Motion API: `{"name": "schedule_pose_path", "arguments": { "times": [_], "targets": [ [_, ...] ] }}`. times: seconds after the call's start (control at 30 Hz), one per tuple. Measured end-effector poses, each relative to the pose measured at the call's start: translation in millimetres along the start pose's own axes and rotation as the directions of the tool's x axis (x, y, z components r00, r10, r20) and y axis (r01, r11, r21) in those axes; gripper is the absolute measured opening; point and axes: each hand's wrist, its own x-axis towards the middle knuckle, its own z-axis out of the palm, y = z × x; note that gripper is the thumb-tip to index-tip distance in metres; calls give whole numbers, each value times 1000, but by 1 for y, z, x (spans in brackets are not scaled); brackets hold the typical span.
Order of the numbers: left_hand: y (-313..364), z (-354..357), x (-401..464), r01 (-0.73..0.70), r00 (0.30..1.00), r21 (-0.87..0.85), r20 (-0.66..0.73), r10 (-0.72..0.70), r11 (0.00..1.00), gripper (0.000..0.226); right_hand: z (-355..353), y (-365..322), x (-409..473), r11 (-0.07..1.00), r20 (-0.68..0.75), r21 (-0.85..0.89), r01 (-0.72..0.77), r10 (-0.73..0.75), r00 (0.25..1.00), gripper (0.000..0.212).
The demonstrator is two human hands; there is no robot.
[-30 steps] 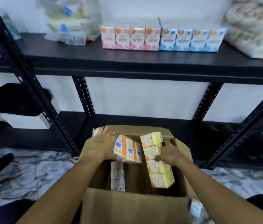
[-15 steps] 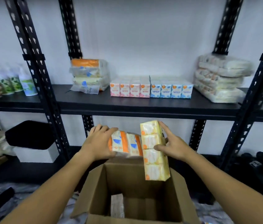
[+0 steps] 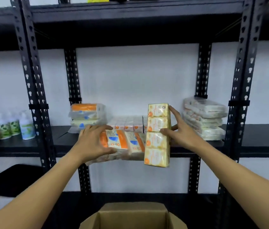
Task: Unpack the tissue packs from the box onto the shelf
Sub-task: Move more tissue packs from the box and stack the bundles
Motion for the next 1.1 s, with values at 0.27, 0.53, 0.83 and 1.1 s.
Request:
{"name": "schedule_pose_path", "arguments": {
  "times": [0.27, 0.53, 0.83, 1.1],
  "targets": [
    [5, -21, 44, 0, 989, -112, -144, -16, 994, 79, -21, -7, 28, 993, -99, 116, 18, -7, 995, 85],
    [3, 3, 81, 45, 921, -85, -382, -74, 995, 73, -3, 23, 64, 974, -234, 225, -12, 66, 970, 87],
    [-20, 39, 109, 95, 896, -76, -428, -119, 993, 75, 29, 73, 93, 947, -246, 219, -236, 288, 926, 86],
    [-27, 58, 121, 106, 909, -88, -394, -132, 990, 73, 40, 100, 106, 840, -231, 239, -487, 536, 812, 86]
  ]
}}
